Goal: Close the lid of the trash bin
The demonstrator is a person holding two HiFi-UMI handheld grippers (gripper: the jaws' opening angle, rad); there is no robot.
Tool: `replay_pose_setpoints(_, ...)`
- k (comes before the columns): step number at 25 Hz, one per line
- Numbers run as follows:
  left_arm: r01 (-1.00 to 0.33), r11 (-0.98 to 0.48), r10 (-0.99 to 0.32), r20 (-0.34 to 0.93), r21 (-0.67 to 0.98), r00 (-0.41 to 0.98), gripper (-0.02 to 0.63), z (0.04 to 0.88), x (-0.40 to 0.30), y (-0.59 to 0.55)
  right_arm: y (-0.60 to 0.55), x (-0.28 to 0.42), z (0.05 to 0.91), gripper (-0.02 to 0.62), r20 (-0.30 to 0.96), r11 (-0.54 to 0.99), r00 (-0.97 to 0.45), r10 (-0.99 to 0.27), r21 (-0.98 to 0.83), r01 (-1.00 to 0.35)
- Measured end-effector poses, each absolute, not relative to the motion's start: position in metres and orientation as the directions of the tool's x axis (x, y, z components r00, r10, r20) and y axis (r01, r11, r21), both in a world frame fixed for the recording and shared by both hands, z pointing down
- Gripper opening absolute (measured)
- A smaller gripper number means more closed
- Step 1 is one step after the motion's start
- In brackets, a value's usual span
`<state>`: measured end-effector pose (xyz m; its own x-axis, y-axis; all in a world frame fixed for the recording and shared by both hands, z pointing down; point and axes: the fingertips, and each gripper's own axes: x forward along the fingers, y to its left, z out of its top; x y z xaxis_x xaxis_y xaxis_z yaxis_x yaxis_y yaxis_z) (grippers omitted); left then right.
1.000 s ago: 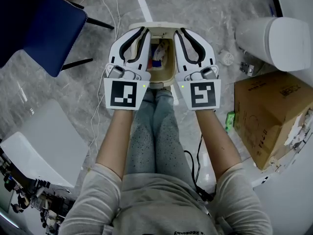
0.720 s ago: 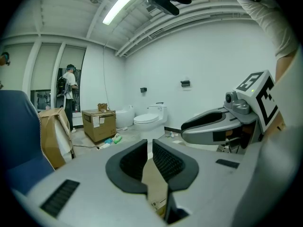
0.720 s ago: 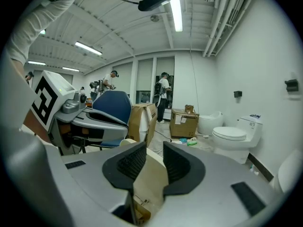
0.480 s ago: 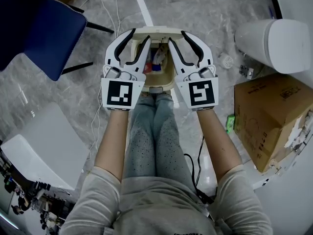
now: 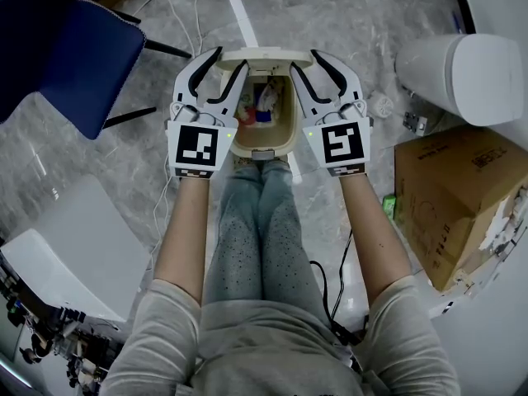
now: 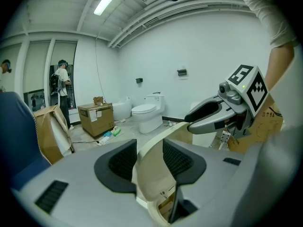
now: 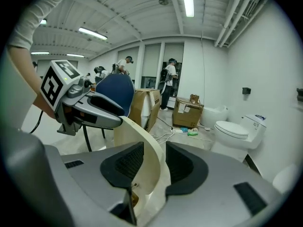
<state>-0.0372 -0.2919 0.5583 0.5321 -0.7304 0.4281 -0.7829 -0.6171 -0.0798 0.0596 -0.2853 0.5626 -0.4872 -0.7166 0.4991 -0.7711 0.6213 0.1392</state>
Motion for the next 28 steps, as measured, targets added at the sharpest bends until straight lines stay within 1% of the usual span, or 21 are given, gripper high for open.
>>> replay_pose_setpoints(9, -0.788, -0.614, -0.719, 0.448, -0.053, 0.531, 0.163, 0.568, -0.045, -0.3, -0.293, 0.062, 0.568, 0.137, 0.509, 0.615, -0.484, -0.712, 0.119, -0.779)
replay_pose_setpoints(11, -0.788, -0.613, -0.716, 0.459, -0.052, 0.527, 0.161, 0.571, -0.045, -0.301, -0.294, 0.062, 0.568, 0.12, 0.512, 0.619, -0.485, -0.709, 0.123, -0.776)
replay_pose_setpoints(12, -0.789, -0.612, -0.715, 0.464, -0.054, 0.523, 0.155, 0.572, -0.045, -0.301, -0.293, 0.062, 0.569, 0.117, 0.515, 0.622, -0.484, -0.708, 0.13, -0.772)
replay_pose_setpoints(13, -0.789, -0.611, -0.715, 0.468, -0.059, 0.519, 0.13, 0.573, -0.045, -0.3, -0.292, 0.062, 0.57, 0.113, 0.517, 0.626, -0.483, -0.707, 0.139, -0.767)
replay_pose_setpoints(16, -0.785, -0.615, -0.714, 0.475, -0.075, 0.514, 0.118, 0.574, -0.046, -0.295, -0.287, 0.062, 0.571, 0.106, 0.521, 0.634, -0.481, -0.705, 0.157, -0.758)
replay_pose_setpoints(28, -0.771, -0.634, -0.699, 0.477, -0.068, 0.533, 0.115, 0.579, -0.048, -0.252, -0.243, 0.061, 0.575, 0.106, 0.514, 0.642, -0.484, -0.708, 0.183, -0.745)
